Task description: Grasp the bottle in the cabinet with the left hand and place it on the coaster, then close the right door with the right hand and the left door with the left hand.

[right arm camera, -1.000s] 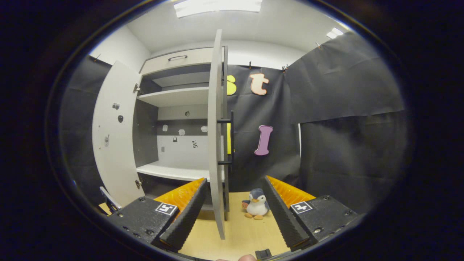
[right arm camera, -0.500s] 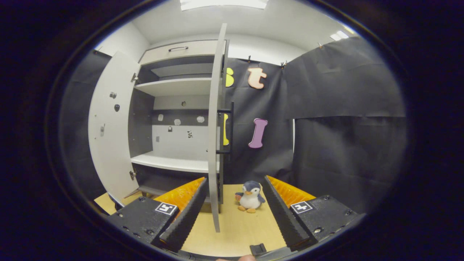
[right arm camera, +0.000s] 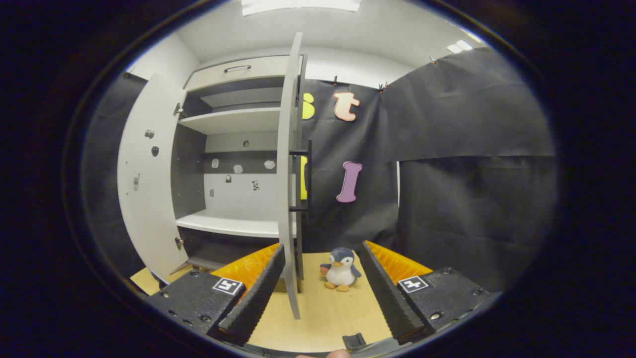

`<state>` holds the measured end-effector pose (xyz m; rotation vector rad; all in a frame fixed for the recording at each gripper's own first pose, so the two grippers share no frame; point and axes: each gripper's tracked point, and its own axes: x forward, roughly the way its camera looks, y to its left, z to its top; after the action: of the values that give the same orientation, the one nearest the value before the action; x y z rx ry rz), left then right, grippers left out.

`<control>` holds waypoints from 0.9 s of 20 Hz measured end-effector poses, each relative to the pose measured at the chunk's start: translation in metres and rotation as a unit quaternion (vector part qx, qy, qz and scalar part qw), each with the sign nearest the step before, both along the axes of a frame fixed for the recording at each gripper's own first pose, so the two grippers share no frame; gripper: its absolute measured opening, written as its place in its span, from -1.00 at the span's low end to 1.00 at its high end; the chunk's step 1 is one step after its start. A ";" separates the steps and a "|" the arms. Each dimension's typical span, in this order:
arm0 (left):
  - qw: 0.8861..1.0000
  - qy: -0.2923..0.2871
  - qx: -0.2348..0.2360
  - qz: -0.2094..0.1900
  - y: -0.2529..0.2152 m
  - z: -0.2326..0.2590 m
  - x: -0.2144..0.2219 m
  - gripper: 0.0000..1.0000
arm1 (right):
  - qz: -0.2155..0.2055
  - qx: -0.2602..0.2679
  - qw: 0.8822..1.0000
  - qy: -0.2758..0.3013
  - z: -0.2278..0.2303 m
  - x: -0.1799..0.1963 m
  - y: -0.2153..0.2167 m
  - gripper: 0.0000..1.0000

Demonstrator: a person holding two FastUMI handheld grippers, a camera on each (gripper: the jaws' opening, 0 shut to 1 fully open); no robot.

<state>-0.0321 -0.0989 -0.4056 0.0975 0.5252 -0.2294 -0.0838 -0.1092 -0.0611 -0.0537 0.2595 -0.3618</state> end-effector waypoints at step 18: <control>0.999 0.046 0.016 0.020 0.019 0.017 -0.028 0.96 | 0.010 0.001 1.000 -0.029 0.013 0.024 -0.027 0.98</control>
<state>-0.0596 -0.0798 -0.3888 0.1088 0.6227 -0.1869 -0.0602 -0.1360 -0.0484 -0.0439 0.2008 -0.3431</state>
